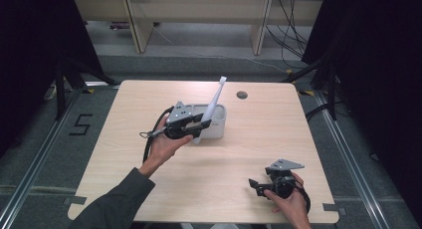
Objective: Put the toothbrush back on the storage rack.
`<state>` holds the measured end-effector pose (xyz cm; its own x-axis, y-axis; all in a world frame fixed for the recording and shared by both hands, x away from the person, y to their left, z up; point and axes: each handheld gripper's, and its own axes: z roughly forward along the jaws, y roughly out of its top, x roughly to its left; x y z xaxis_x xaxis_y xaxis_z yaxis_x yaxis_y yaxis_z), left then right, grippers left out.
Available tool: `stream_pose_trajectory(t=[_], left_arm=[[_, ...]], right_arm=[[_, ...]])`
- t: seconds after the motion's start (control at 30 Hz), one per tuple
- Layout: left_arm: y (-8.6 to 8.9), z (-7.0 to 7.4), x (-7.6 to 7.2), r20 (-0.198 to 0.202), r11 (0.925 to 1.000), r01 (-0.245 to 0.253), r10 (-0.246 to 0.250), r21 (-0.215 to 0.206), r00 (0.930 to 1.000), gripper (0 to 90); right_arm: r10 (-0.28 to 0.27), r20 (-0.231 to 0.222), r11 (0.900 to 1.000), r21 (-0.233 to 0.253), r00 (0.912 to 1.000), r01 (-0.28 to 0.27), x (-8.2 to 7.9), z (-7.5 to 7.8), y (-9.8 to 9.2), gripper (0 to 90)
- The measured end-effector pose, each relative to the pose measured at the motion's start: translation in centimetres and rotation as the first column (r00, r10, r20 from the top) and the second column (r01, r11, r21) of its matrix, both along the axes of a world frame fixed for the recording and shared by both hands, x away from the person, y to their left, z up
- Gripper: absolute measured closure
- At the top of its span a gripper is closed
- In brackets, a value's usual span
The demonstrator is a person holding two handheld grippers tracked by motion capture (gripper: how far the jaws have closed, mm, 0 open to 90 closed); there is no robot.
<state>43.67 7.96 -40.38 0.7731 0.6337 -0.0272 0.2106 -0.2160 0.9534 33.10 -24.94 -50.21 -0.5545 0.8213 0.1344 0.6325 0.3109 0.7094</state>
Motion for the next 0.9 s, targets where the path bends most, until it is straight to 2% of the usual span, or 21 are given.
stream_pose_trajectory(t=[0.13, 0.17, 0.23, 0.37, 0.5, 0.57, 0.7, 0.9], left_arm=[[-1.1, 0.5, 0.4, 0.010, 0.9999, -0.001, 0.002, -0.016, 0.9999, 66.0], [-1.7, 0.8, 0.6, 0.020, 0.9999, 0.001, 0.000, -0.012, 0.9998, 66.0], [-2.0, 1.0, 0.7, 0.028, 0.9999, 0.000, 0.000, -0.015, 0.9996, 66.0], [-3.1, 1.6, 1.4, 0.048, 0.9994, -0.013, 0.015, -0.031, 0.9987, 66.0], [-3.6, 1.8, 2.0, 0.057, 0.9989, -0.026, 0.029, -0.040, 0.9980, 66.0], [-3.8, 1.9, 2.4, 0.059, 0.9985, -0.033, 0.035, -0.044, 0.9977, 66.0], [-4.2, 2.1, 3.2, 0.066, 0.9972, -0.053, 0.057, -0.052, 0.9962, 66.0], [-4.7, 2.0, 4.2, 0.059, 0.9950, -0.072, 0.076, -0.069, 0.9954, 66.0]], right_arm=[[0.000, -0.003, 1.000, 0.004, 1.0000, 0.000, 0.0, 0.0, 0.0, 20.2], [0.011, 0.015, 1.000, -0.012, 0.9998, -0.011, 0.1, 0.0, -0.1, 20.2], [0.012, 0.015, 1.000, -0.013, 0.9998, -0.012, 0.1, 0.0, -0.1, 20.2], [0.012, 0.007, 1.000, 0.002, 0.9999, -0.012, 0.0, 0.0, 0.0, 20.2], [0.016, 0.012, 1.000, -0.011, 0.9998, -0.016, 0.0, 0.0, -0.1, 20.2], [0.010, -0.005, 1.000, 0.012, 0.9999, -0.009, -0.1, 0.0, 0.1, 20.2], [0.000, -0.019, 1.000, 0.016, 0.9998, 0.001, -0.2, 0.0, 0.1, 20.2], [0.021, -0.005, 1.000, 0.018, 0.9998, -0.020, 0.0, 0.0, 0.1, 20.2]])
